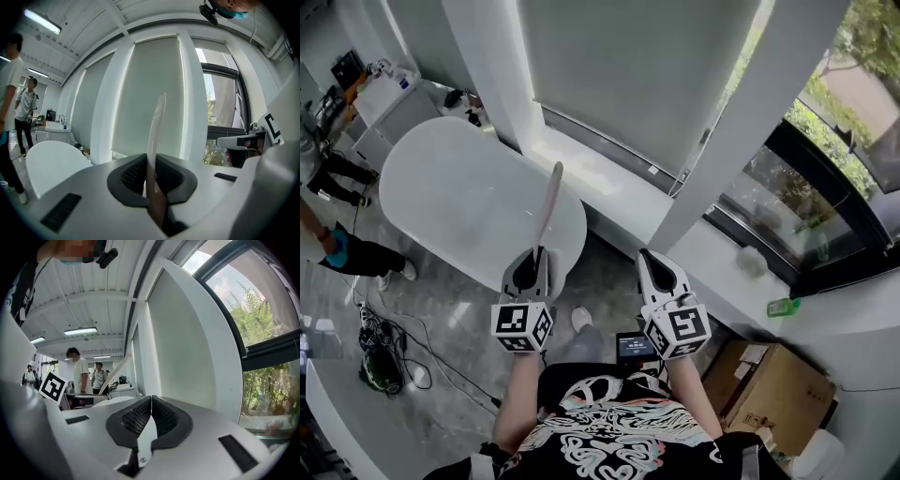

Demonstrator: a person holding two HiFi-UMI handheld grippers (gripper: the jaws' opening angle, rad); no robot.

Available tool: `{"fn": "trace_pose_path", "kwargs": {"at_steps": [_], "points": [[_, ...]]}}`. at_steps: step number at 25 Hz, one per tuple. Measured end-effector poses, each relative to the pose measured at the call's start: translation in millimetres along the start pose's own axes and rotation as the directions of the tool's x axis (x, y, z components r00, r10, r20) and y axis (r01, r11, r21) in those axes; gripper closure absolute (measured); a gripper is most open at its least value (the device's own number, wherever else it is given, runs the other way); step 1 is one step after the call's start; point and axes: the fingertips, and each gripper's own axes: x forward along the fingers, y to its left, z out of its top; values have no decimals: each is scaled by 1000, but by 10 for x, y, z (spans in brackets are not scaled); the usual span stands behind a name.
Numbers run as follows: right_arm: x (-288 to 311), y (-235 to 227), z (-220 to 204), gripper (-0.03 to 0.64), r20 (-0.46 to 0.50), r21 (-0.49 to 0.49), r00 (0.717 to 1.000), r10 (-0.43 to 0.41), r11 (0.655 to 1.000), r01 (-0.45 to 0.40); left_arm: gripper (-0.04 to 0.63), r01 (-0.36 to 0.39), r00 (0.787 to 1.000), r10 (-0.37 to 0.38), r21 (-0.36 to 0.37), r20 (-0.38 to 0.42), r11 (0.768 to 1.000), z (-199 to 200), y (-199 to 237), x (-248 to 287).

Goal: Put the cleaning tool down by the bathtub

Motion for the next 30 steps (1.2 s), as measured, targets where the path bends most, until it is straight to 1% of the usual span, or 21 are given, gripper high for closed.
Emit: {"fn": "trace_pose_path", "kwargs": {"at_steps": [3,6,9,13,18,22,25,28,30], "points": [[617,-90,54,589,-17,-1,1000,-3,1000,3,560,4,1000,-4,-8,-3,1000,127,387,467],[1167,-186,64,589,-34,0,999,-16,1000,16,560,10,1000,-11,-18,-20,1000,164,739,909],[1569,-248,82,589,-51,-6,998,-24,1000,24,560,17,999,-18,-20,-30,1000,220,991,1243],[1997,-364,94,589,-76,-14,996,-37,999,36,560,38,999,-39,-28,-38,999,273,1224,1682],[2364,-561,71,589,-98,-13,993,-63,998,62,560,58,997,-60,-30,-56,998,274,1407,2129],[2527,-670,17,589,-116,-5,991,-69,998,69,560,75,994,-77,-29,-72,997,246,1452,2382],[2672,-798,-42,589,-129,2,989,-65,998,66,560,81,993,-83,-25,-88,996,179,1436,2585],[2901,-1007,-137,589,-139,9,989,-55,998,57,560,90,990,-89,0,-105,996,76,1428,2889],[3032,-1156,-235,589,-148,24,988,-35,999,39,560,82,989,-80,13,-124,997,-29,1424,3085]]}}
